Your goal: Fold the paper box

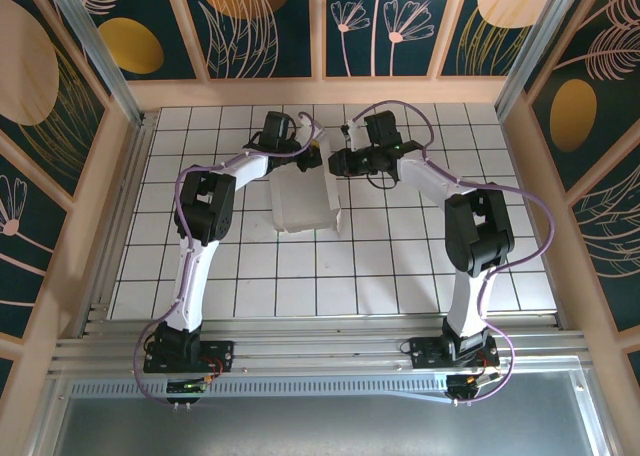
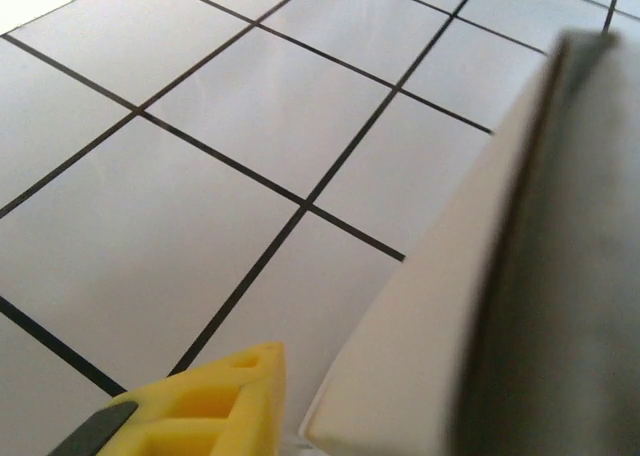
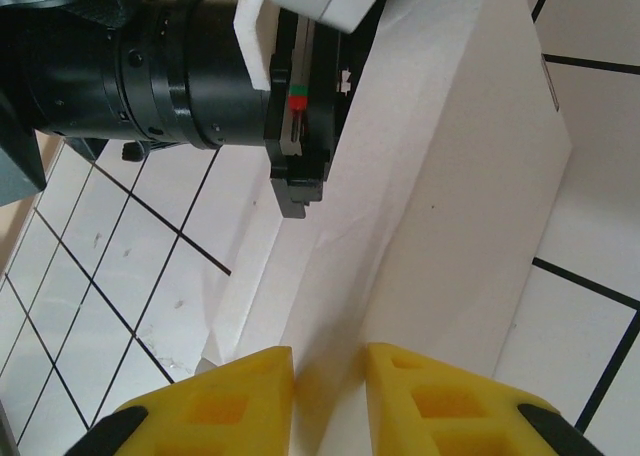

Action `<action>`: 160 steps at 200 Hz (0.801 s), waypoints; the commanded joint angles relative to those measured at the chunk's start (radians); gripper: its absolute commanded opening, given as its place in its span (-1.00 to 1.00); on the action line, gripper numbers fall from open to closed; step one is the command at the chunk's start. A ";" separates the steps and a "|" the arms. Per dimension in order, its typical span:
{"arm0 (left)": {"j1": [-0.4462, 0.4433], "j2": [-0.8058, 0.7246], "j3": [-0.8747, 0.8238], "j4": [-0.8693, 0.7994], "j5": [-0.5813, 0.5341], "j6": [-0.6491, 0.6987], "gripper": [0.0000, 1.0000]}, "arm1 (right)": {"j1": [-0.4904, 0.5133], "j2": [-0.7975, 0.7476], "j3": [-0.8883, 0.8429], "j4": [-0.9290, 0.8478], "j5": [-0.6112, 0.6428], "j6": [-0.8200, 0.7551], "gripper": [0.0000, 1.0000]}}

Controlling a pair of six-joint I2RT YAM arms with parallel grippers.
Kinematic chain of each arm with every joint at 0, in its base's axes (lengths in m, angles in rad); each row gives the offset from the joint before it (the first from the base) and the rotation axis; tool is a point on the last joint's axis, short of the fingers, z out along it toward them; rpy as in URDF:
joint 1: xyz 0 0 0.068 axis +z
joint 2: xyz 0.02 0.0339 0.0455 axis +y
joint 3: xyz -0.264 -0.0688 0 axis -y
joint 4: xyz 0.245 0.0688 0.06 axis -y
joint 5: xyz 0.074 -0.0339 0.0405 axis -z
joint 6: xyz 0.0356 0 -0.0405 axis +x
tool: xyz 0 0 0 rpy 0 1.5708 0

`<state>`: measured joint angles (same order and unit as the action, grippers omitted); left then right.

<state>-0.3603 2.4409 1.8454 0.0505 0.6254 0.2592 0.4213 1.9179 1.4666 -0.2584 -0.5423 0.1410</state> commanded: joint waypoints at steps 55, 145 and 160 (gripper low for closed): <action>0.001 0.006 0.050 0.058 -0.030 -0.107 -1.00 | 0.002 -0.008 -0.013 -0.018 0.002 0.014 -0.36; -0.003 -0.153 -0.147 0.084 -0.432 -0.237 -0.73 | -0.055 -0.304 -0.227 0.136 0.325 0.130 0.44; -0.004 -0.178 -0.187 0.105 -0.441 -0.255 -0.45 | -0.077 -0.353 -0.294 0.172 0.327 0.152 0.54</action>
<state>-0.3630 2.3436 1.7111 0.1246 0.3016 0.0841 0.3771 1.6588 1.2617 -0.1734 -0.3027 0.2447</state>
